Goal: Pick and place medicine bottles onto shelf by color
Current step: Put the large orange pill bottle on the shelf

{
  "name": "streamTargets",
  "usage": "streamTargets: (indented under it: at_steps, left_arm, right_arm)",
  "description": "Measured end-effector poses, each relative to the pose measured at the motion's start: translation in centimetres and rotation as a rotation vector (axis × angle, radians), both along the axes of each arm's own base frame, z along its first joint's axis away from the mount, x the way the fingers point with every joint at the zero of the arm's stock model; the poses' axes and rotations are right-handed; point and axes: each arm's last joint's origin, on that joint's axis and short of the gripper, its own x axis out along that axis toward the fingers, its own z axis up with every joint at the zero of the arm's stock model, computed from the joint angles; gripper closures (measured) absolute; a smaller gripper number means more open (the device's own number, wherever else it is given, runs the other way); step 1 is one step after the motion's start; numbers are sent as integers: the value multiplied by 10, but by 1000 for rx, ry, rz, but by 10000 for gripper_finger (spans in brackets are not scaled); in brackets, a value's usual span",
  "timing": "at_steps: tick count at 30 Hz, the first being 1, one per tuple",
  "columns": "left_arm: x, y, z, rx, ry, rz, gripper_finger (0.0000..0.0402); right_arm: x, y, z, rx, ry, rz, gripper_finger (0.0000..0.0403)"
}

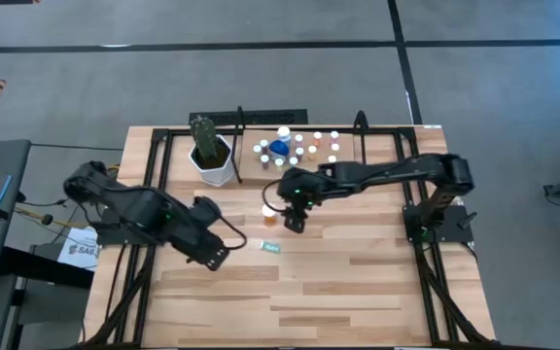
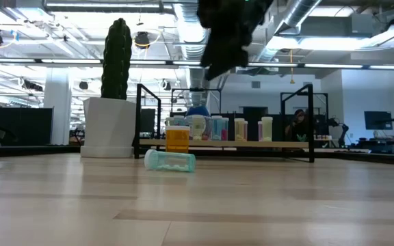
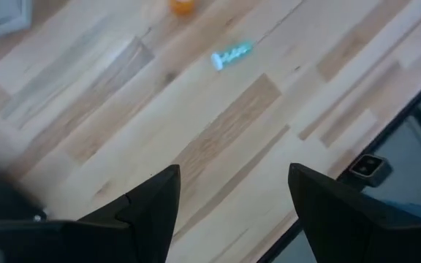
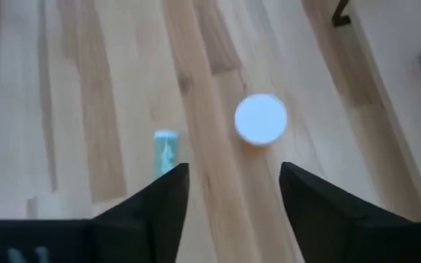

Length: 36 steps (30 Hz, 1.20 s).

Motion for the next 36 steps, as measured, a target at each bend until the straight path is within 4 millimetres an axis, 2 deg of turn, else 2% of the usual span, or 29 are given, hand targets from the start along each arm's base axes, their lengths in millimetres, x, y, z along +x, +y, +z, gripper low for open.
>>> streamTargets:
  at_steps: [4, 10, 13, 15, 17, 20, 26, 36]
  left_arm:
    - [-16, 5, 13, 27, -63, -47, 162]
    - [-33, 14, 26, 96, -137, -146, 162]
    - [-40, 18, 31, 134, -165, -174, 162]
    - [-42, 20, 32, 152, -176, -189, 162]
    - [-42, 20, 33, 175, -181, -199, 162]
    - [-41, 21, 33, 215, -190, -210, 162]
    - [-38, 21, 32, 224, -193, -165, 162]
    - [-28, 16, 25, 222, -173, -144, 162]
  right_arm:
    - [24, -5, -9, -14, -41, -8, 140]
    - [49, -8, -19, -41, -73, 16, 135]
    - [49, -8, -26, -67, -35, 37, 135]
    - [56, -9, -31, -113, -58, 84, 135]
    - [53, -9, -38, -160, -1, 150, 135]
    - [60, -9, -48, -212, -9, 210, 135]
    - [59, -12, -61, -228, 67, 212, 135]
    - [62, -20, -61, -241, 44, 204, 135]
